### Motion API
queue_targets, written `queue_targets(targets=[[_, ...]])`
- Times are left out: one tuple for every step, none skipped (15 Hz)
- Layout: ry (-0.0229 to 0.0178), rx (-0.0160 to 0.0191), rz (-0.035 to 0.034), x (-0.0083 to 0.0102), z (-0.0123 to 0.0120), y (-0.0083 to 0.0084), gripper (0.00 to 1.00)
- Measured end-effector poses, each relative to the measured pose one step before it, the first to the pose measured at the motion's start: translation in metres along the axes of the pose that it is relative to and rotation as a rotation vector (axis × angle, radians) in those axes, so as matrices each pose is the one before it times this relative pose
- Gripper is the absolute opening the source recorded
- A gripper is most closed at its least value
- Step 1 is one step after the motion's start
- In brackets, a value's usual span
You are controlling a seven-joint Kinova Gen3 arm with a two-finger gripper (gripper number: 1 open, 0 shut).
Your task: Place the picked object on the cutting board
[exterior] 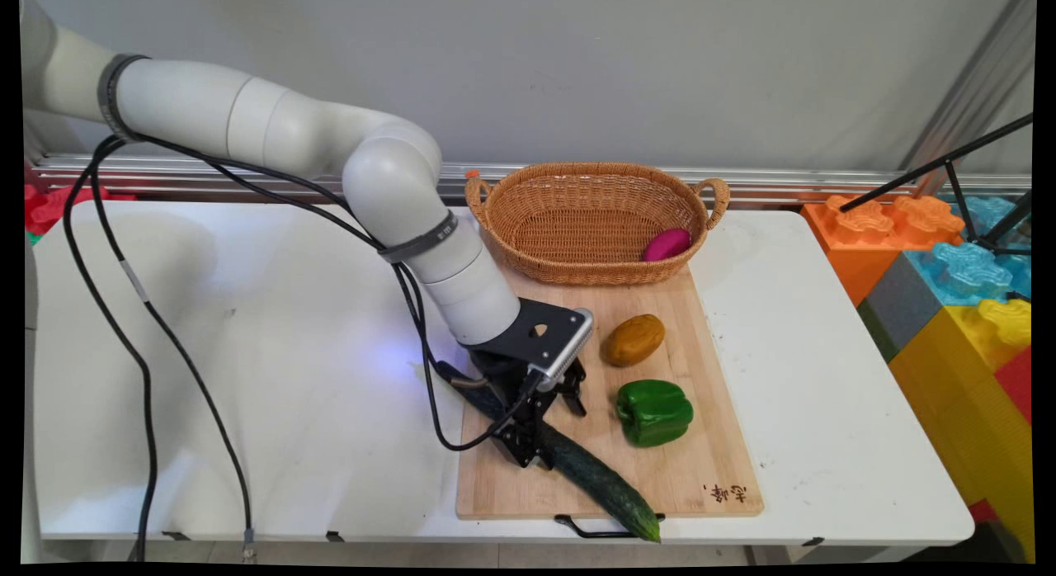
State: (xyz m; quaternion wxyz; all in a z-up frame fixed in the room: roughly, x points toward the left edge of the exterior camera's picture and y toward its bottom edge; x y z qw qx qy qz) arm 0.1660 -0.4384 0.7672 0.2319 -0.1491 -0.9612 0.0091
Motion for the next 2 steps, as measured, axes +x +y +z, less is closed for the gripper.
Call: queue_targets(targets=[[-0.00214,0.00034,-0.00392,0.00027,0.00079,-0.00106,1.00],[-0.00063,0.00113,-0.00498,0.00057,-0.00034,-0.00104,1.00]])
